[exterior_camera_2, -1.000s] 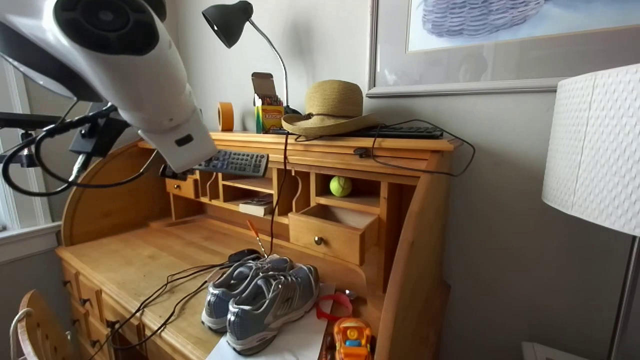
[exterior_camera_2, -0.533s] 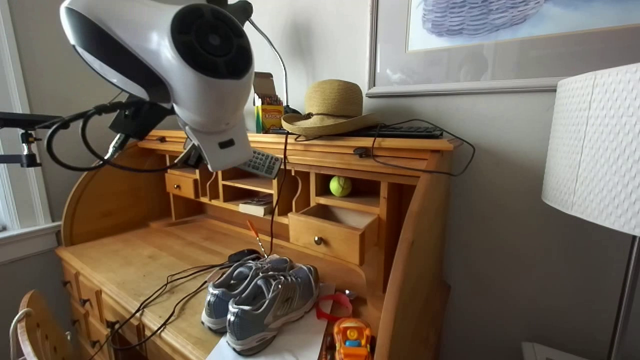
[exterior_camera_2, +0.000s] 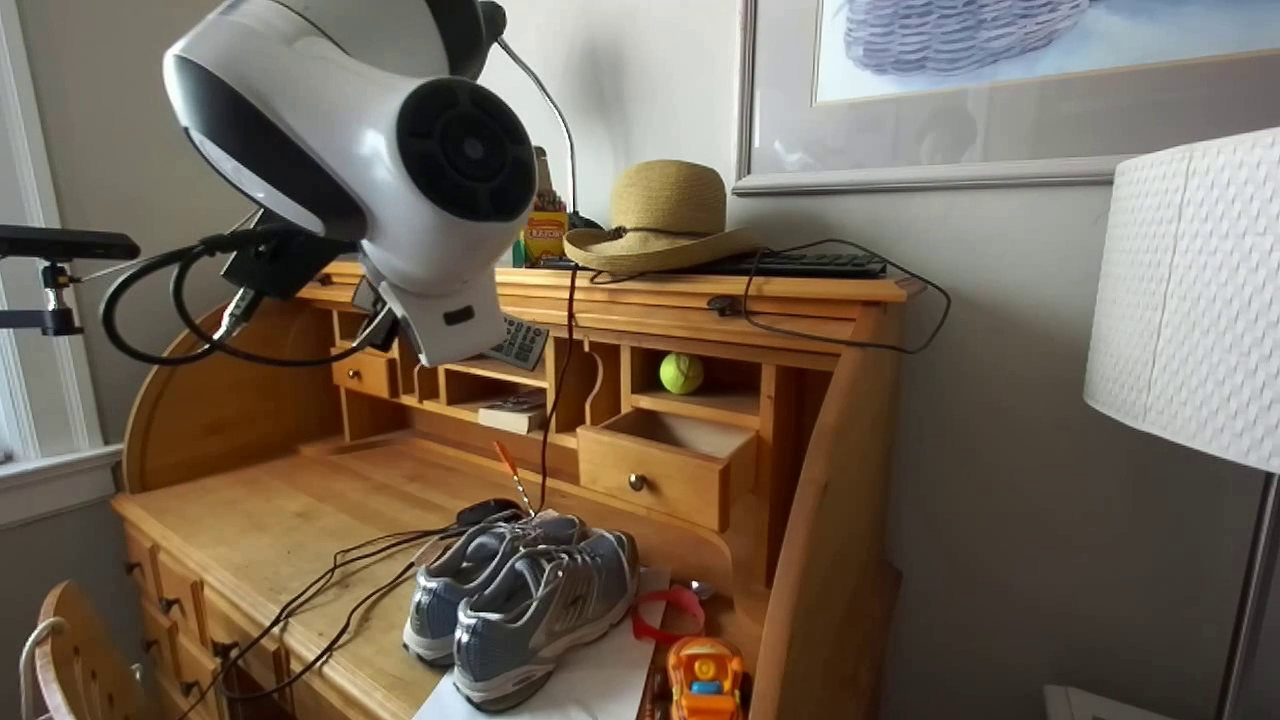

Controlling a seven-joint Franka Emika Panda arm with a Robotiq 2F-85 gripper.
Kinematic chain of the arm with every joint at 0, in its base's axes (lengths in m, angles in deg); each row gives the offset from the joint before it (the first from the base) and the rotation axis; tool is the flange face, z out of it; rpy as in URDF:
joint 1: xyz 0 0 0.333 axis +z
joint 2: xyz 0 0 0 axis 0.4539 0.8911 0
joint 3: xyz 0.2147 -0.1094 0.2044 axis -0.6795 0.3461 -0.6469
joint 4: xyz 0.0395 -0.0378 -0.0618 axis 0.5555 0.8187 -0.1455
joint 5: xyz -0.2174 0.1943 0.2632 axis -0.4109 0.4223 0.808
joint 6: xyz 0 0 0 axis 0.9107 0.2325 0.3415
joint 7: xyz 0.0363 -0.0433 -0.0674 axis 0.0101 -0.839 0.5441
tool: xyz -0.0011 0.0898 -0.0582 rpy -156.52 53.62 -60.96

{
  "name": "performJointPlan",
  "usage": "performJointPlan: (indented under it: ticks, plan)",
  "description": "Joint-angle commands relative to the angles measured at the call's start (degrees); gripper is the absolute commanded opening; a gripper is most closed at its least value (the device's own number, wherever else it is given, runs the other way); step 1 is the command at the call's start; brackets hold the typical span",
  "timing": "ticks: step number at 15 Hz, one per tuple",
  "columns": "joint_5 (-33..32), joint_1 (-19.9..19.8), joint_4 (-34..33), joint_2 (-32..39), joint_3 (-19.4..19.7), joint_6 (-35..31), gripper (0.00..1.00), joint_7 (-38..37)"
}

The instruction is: Pick up the remote and put it in the drawer on the right

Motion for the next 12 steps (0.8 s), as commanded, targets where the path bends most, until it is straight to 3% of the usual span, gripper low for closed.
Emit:
performJointPlan:
  ticks: [1, 6, 9, 12]
  plan:
    - [3.5, -3.8, -6.7, 7.7, 0.3, 12.6, 0.31, 1.6]
    - [8.8, -8.1, -15.2, 16.1, -0.1, 18.6, 0.31, -3.1]
    - [11.4, -7.6, -18.0, 17.3, -0.5, 14.2, 0.31, -8.6]
    - [8.2, -5.8, -22.4, 17.8, 0.2, 6.7, 0.31, -16.5]
